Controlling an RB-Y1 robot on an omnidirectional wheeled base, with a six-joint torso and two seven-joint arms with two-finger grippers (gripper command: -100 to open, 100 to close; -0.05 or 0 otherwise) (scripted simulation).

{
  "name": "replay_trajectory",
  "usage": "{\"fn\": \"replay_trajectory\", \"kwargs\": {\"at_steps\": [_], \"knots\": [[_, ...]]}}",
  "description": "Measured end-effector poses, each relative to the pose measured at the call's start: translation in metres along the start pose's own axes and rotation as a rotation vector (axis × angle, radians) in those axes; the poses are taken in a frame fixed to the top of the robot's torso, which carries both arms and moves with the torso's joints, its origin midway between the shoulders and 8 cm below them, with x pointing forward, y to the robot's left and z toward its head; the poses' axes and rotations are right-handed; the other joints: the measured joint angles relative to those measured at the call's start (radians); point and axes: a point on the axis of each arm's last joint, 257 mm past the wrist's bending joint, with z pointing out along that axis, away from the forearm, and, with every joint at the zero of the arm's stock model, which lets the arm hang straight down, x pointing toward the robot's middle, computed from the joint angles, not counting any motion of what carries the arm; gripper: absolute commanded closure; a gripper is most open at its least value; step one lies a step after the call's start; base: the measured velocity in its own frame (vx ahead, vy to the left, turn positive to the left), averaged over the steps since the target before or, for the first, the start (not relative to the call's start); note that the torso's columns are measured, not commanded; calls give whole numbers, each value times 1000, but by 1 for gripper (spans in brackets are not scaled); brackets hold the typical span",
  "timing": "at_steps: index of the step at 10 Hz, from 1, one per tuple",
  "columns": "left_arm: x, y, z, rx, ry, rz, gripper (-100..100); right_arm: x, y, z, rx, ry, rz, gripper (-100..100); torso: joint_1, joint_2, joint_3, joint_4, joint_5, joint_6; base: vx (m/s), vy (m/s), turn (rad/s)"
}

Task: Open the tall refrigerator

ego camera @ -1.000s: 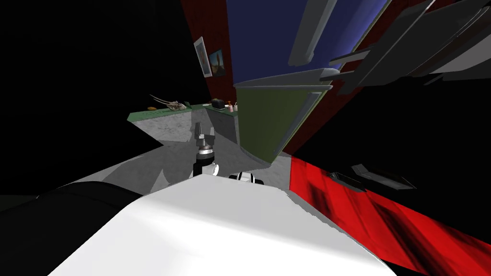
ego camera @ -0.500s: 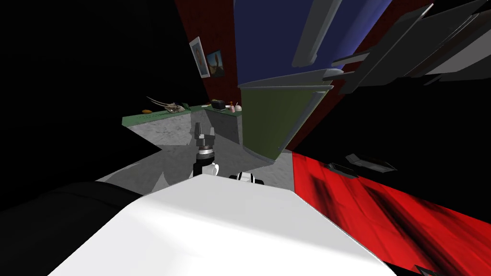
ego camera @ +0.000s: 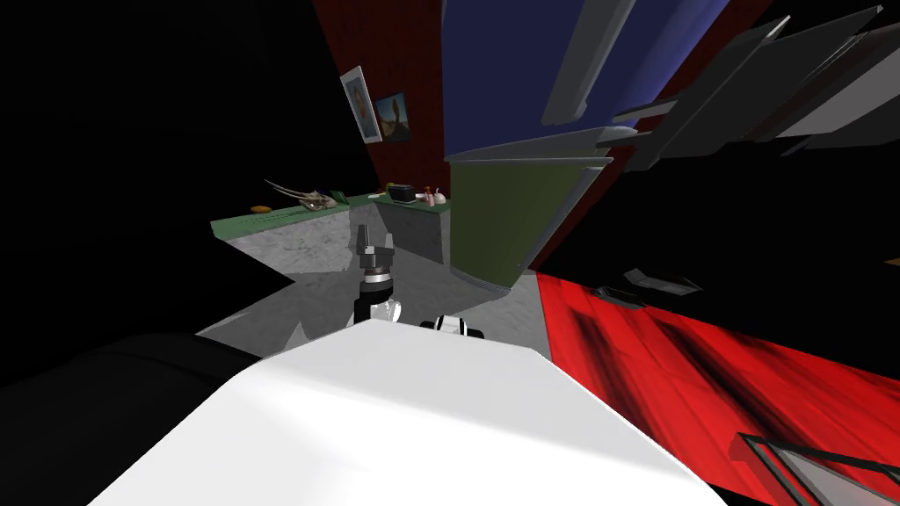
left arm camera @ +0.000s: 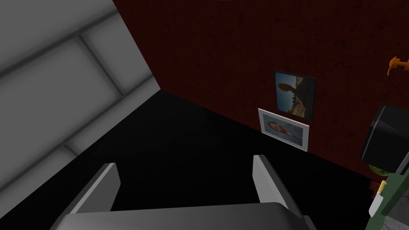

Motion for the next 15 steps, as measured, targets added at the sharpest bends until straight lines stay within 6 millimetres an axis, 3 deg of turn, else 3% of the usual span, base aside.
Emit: {"fn": "replay_trajectory", "kwargs": {"at_steps": [4,5,8,11,15], "knots": [[0,0,0,0,0,0,0,20,-10,-1,20,47,-5,100,-6,9,8,4,-2,3,-127,246,-96],[0,0,0,0,0,0,0,20,-10,-1,19,47,-5,-100,-18,3,4,0,-8,4,14,13,0],[0,0,0,0,0,1,0,-5,-15,5,20,31,-129,-100,-19,-1,2,-4,-11,5,54,-32,4],[0,0,0,0,0,1,0,-31,-35,4,64,18,-272,-100,-17,-6,1,-12,-13,5,56,-29,-4],[0,0,0,0,0,1,0,-60,-39,9,78,1,-412,-100,-16,-12,-4,-14,-12,3,42,-21,0]]}}
